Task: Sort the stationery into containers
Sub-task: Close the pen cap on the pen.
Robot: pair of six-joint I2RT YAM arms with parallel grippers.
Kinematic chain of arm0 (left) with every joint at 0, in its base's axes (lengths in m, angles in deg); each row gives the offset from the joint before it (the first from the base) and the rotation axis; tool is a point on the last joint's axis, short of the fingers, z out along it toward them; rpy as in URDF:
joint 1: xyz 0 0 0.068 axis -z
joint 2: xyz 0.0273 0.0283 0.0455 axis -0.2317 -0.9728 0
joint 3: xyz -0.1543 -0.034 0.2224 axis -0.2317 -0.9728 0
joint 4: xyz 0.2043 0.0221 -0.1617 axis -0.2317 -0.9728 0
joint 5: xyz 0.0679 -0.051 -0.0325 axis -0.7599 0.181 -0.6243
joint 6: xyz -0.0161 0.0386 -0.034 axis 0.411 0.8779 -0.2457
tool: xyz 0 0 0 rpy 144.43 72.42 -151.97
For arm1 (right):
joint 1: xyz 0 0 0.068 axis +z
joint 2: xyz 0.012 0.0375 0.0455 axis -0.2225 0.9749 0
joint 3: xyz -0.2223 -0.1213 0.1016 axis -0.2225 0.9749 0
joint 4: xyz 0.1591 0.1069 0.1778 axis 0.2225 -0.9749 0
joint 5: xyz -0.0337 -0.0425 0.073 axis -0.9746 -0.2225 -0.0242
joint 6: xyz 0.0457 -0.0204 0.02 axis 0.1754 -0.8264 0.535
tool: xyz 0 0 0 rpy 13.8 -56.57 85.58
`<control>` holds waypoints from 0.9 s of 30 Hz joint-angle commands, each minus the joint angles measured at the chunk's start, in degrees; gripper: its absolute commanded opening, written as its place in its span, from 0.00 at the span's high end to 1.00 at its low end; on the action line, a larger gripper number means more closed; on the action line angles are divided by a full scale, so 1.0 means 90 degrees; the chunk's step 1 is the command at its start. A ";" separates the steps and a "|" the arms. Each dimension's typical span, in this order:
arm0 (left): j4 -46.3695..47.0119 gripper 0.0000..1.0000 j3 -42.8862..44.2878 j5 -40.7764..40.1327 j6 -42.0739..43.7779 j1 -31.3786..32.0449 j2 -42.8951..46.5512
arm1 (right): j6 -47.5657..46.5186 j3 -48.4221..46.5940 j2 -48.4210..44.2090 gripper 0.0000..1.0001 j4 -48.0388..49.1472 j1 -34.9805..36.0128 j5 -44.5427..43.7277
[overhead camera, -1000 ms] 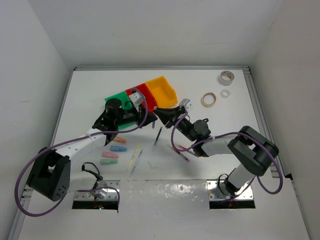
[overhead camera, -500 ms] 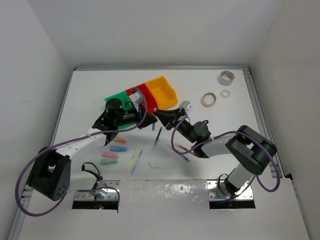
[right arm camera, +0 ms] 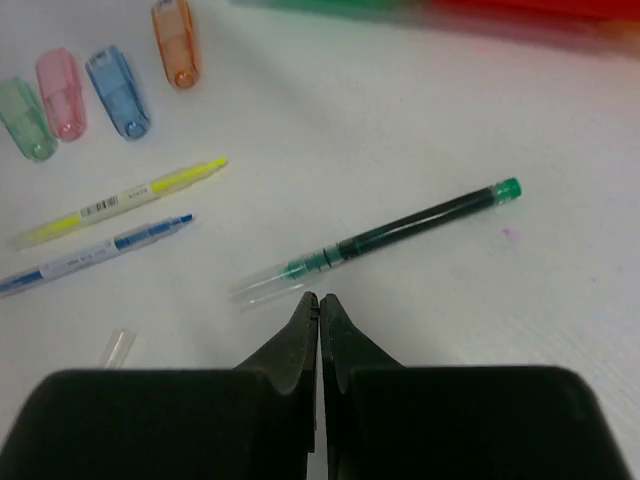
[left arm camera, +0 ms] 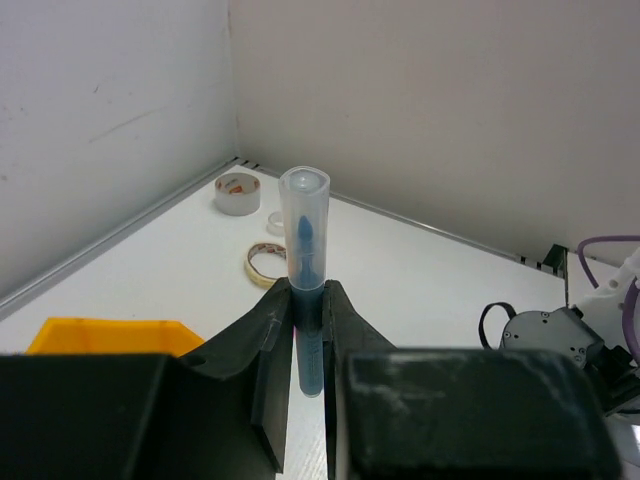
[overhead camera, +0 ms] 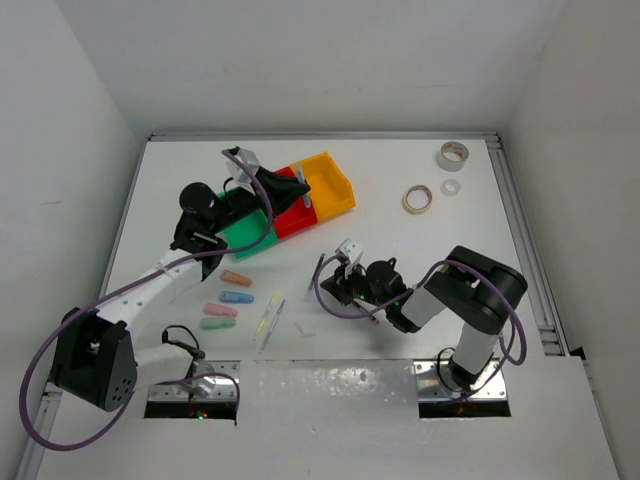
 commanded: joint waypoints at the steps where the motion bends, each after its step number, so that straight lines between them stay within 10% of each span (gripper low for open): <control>1: 0.0298 1.00 -0.0023 0.0212 0.0148 -0.0001 0.0075 | 0.0104 -0.0100 -0.0463 1.00 0.0356 -0.0108 0.0057; 5: 0.0211 1.00 -0.0005 0.0192 0.0255 0.0009 0.0095 | -0.0013 -0.0022 -0.0980 0.98 0.0210 -0.0303 -0.0060; 9: -0.0063 1.00 0.0035 0.0202 0.0382 0.0038 0.0104 | -0.0459 -0.0439 -0.2042 0.58 -0.0741 -0.0606 0.0533; 13: -0.0190 1.00 -0.0043 0.0251 0.0334 0.0096 0.0124 | -0.0989 -0.1727 -0.2416 0.40 -0.2192 -0.0635 0.1119; 27: -0.0610 1.00 -0.0170 0.0437 0.0236 0.0243 0.0339 | -0.0198 -0.2355 -0.1880 0.45 -0.0845 -0.0762 0.1170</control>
